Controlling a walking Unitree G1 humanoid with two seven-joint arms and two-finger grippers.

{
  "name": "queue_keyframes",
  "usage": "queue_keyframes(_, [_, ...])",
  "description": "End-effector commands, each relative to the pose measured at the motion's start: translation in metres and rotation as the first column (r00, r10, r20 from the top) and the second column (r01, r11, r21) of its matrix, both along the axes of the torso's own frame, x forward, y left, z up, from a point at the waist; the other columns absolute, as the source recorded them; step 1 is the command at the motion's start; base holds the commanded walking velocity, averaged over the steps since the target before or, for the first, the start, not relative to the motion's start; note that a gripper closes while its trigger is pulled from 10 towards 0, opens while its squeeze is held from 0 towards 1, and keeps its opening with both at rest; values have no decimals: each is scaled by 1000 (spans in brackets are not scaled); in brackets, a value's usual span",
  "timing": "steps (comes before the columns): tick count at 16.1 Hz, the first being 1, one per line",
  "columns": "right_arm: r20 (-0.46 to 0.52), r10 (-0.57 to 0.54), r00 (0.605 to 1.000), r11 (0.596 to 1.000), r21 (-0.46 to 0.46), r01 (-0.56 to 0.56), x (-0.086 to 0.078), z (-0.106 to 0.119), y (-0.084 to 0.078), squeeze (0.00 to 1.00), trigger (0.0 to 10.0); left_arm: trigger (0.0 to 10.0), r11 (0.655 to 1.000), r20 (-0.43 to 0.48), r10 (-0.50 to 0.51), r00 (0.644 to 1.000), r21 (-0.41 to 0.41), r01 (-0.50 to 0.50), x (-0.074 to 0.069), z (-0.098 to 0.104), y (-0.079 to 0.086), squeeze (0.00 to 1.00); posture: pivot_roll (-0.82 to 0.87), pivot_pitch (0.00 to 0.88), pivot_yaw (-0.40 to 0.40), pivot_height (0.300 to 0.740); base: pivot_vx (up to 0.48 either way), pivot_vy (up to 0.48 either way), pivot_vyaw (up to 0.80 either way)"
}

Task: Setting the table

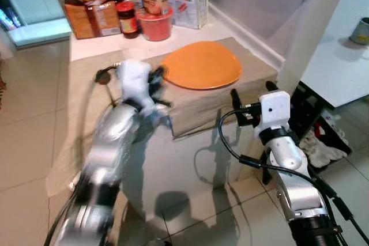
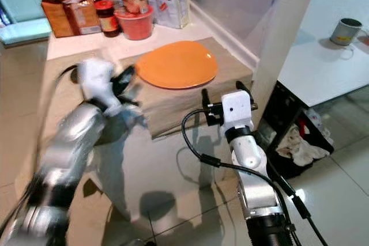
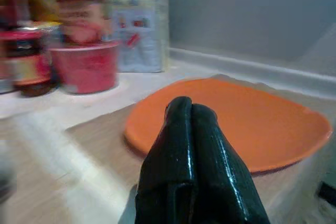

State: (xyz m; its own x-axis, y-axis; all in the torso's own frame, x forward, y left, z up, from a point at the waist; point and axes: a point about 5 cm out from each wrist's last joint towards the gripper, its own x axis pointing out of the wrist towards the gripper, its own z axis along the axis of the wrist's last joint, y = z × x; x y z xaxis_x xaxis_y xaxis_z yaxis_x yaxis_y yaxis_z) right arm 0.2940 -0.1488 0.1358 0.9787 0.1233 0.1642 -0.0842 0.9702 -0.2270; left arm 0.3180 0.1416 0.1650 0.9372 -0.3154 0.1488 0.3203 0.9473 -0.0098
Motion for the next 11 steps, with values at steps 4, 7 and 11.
queue_keyframes(4, [14, -8, 1000, 1000, -3, 8, 1, 0, 0, 0, 10000, 0, 1000, -7, 23, 1000, 6, -23, -15, -3, -5, 0, -25, 0, 73, 740, 0, 0, 0])
queue_keyframes(7, [45, -6, 999, 1000, -18, 7, 3, 3, 3, 0, 10000, 0, 999, 40, 6, 999, 34, -8, -11, 10, -8, 0, -30, 0, 75, 740, 0, 0, 0])
queue_keyframes(11, [63, -26, 998, 999, -19, 27, 1, 5, 1, 0, 10000, 0, 999, 58, -27, 998, 37, 25, -10, 18, -14, 0, -36, 0, 77, 740, 117, 0, 0])
